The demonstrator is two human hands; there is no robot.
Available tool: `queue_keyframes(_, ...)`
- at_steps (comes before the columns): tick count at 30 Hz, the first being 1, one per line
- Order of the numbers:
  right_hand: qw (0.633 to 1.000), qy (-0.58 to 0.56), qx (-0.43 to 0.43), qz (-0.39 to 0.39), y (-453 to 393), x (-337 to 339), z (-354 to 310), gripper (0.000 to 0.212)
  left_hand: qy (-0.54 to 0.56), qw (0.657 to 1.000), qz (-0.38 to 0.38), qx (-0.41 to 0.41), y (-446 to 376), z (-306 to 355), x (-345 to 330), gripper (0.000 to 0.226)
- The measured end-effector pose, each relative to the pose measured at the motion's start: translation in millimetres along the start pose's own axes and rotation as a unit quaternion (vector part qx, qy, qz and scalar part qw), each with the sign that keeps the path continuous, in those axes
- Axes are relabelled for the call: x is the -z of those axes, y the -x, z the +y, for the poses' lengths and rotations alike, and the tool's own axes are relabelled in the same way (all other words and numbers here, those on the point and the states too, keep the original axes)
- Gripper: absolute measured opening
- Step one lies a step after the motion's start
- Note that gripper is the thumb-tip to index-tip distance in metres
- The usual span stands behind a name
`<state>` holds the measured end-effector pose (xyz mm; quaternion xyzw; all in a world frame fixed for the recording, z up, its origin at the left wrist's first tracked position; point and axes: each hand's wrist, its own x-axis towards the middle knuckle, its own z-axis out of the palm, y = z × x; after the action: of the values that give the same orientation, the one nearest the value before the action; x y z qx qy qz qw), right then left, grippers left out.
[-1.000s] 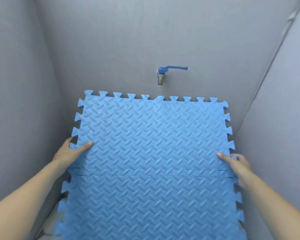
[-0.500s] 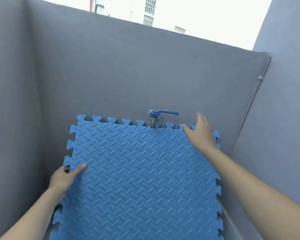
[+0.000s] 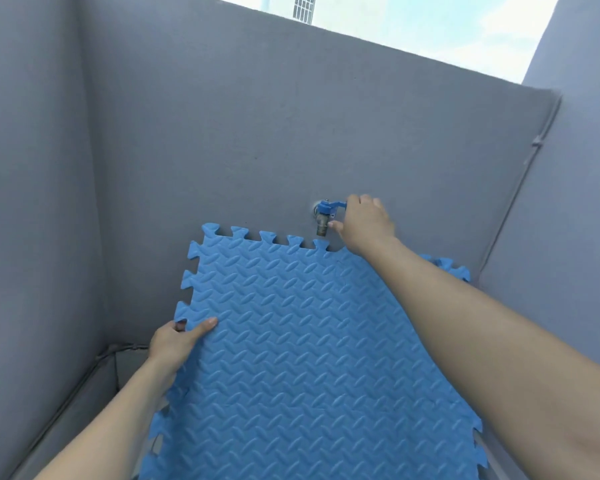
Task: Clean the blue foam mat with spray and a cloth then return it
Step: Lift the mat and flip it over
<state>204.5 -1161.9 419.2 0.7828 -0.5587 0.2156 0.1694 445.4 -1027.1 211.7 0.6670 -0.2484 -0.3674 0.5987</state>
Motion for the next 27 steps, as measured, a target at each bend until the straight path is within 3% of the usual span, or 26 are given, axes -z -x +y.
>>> queue_keyframes(13,0.998,-0.043,0.012,-0.039,10.6,4.1,4.8,0.058,0.030,0.999,-0.030,-0.007,8.4,-12.1,-16.7,0.039)
queue_keyframes(17,0.969,-0.246,0.016,-0.010,30.6,0.0,13.7,0.075,0.044,0.998,-0.045,-0.002,11.5,-13.1,-21.9,0.041)
queue_keyframes(19,0.933,-0.351,-0.029,0.069,61.3,-24.1,22.9,0.069,0.049,0.997,-0.058,0.006,13.9,-12.1,-25.6,0.040)
queue_keyframes(21,0.915,-0.372,-0.124,0.098,100.3,-66.6,40.4,0.063,0.054,0.996,-0.065,0.012,17.2,-10.3,-25.8,0.038)
queue_keyframes(25,0.900,-0.267,-0.343,-0.028,147.9,-148.4,85.3,0.071,0.073,0.994,-0.080,0.004,24.1,-9.2,-20.5,0.037)
queue_keyframes(27,0.892,-0.246,-0.377,-0.034,141.3,-159.1,71.4,0.079,0.070,0.994,-0.083,-0.001,25.4,-10.2,-14.2,0.036)
